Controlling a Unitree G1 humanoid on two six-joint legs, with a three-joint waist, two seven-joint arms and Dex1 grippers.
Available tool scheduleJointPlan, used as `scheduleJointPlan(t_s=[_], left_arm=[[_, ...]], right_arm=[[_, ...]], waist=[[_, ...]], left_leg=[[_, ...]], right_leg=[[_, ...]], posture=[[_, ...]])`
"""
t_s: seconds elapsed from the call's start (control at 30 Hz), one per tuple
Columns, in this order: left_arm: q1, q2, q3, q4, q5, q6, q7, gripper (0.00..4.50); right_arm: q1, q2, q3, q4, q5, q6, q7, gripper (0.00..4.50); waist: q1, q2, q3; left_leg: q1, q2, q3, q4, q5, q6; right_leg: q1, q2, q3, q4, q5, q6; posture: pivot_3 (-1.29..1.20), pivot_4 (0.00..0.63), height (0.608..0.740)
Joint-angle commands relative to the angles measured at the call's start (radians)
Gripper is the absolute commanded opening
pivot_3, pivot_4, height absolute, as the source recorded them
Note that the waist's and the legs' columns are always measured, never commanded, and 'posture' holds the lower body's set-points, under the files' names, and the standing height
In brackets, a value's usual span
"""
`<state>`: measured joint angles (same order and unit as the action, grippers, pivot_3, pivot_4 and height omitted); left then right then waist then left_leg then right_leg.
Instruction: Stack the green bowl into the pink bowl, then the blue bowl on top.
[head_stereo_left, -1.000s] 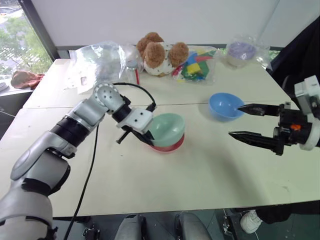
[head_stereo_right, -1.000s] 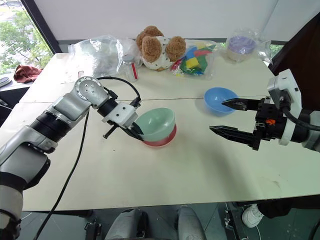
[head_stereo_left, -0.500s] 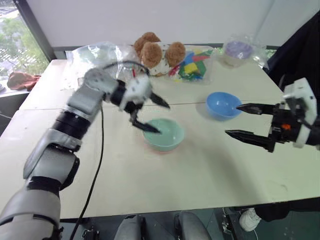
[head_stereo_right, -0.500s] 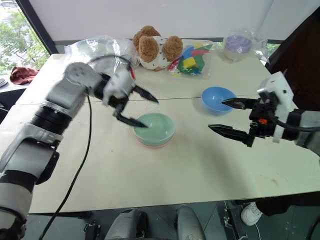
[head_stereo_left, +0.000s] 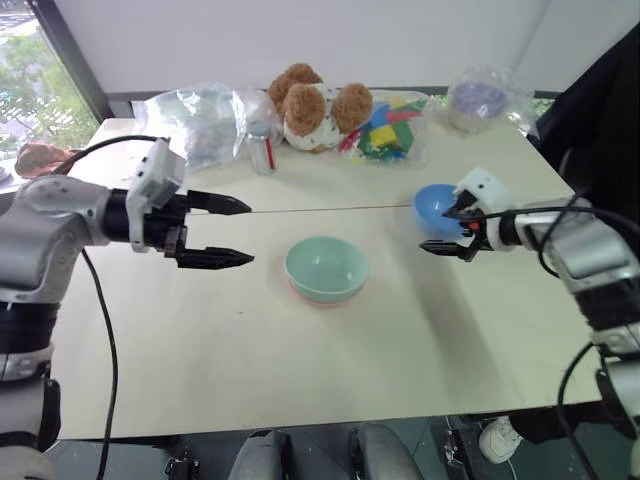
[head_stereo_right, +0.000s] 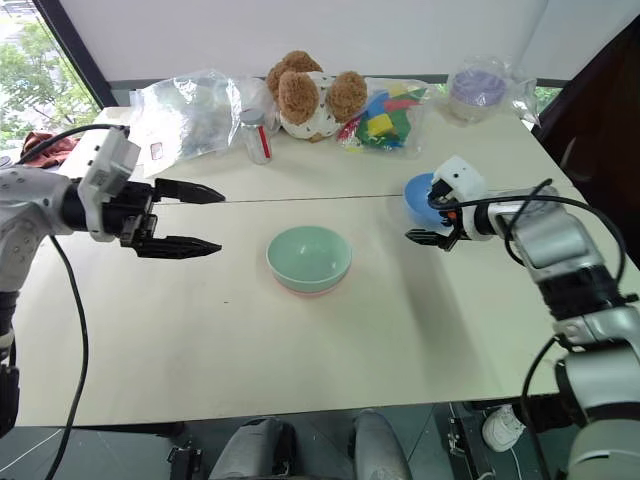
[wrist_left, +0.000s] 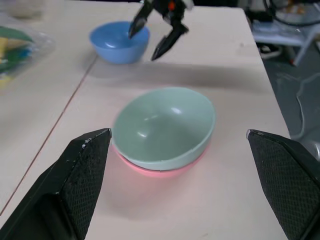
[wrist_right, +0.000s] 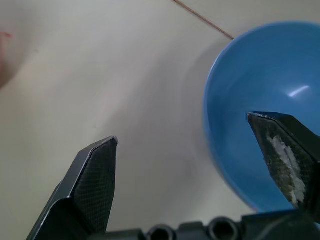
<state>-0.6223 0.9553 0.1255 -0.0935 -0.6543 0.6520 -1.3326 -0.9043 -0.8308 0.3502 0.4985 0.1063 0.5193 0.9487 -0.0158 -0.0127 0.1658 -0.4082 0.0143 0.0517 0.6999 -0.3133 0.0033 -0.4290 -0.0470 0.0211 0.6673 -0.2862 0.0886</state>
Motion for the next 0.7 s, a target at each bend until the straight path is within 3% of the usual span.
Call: scheduleJointPlan(t_s=[0.03,0.13,0.23,0.43,0.47,0.63,0.7], left_arm=[[0.038,0.017,0.110,-0.059,-0.067,0.051,0.054,4.48],[0.103,0.032,0.179,-0.100,-0.107,0.089,0.082,4.48],[0.164,0.043,0.220,-0.136,-0.126,0.100,0.098,4.50],[0.221,0.050,0.257,-0.149,-0.159,0.110,0.111,4.50],[0.225,0.052,0.256,-0.145,-0.159,0.105,0.109,4.50],[0.224,0.058,0.242,-0.116,-0.148,0.085,0.101,4.50],[0.215,0.067,0.232,-0.102,-0.141,0.079,0.089,4.50]], right_arm=[[-0.085,0.032,0.017,0.167,-0.088,-0.104,0.037,4.50],[-0.142,0.071,0.035,0.328,-0.153,-0.188,0.053,4.50],[-0.181,0.098,0.033,0.435,-0.196,-0.250,0.067,3.62],[-0.236,0.121,0.012,0.530,-0.247,-0.321,0.089,0.39],[-0.241,0.122,0.012,0.538,-0.258,-0.335,0.088,0.03],[-0.258,0.104,-0.006,0.486,-0.276,-0.397,0.137,0.03],[-0.217,0.064,-0.032,0.260,-0.199,-0.389,0.294,0.03]], waist=[[0.001,0.000,0.000],[-0.001,0.000,0.000],[-0.004,0.000,0.000],[-0.007,0.000,0.000],[-0.007,0.000,0.000],[-0.003,0.000,0.000],[-0.005,0.000,0.000]], left_leg=[[0.000,0.000,0.000,0.000,0.001,-0.001],[0.000,0.000,0.000,0.000,0.001,-0.003],[0.000,0.000,0.000,0.000,0.002,-0.003],[0.000,0.000,0.000,-0.001,0.002,-0.004],[0.001,0.000,0.001,-0.001,0.002,-0.004],[0.001,0.000,0.000,-0.001,0.002,-0.004],[0.001,-0.001,0.000,-0.001,0.002,-0.004]], right_leg=[[0.000,0.000,0.000,0.000,0.000,0.000],[0.000,-0.001,0.000,0.000,0.000,0.000],[0.000,-0.001,0.000,0.000,0.000,0.000],[0.000,-0.002,0.000,0.000,0.000,0.000],[0.000,-0.002,0.000,0.000,0.000,0.000],[0.001,-0.003,-0.001,0.000,0.000,0.000],[0.001,-0.003,-0.001,0.000,0.000,0.000]], posture=[[0.00,0.150,0.740],[0.00,0.150,0.740],[0.00,0.150,0.740],[0.00,0.150,0.740],[0.00,0.150,0.740],[0.00,0.150,0.740],[0.00,0.150,0.740]])
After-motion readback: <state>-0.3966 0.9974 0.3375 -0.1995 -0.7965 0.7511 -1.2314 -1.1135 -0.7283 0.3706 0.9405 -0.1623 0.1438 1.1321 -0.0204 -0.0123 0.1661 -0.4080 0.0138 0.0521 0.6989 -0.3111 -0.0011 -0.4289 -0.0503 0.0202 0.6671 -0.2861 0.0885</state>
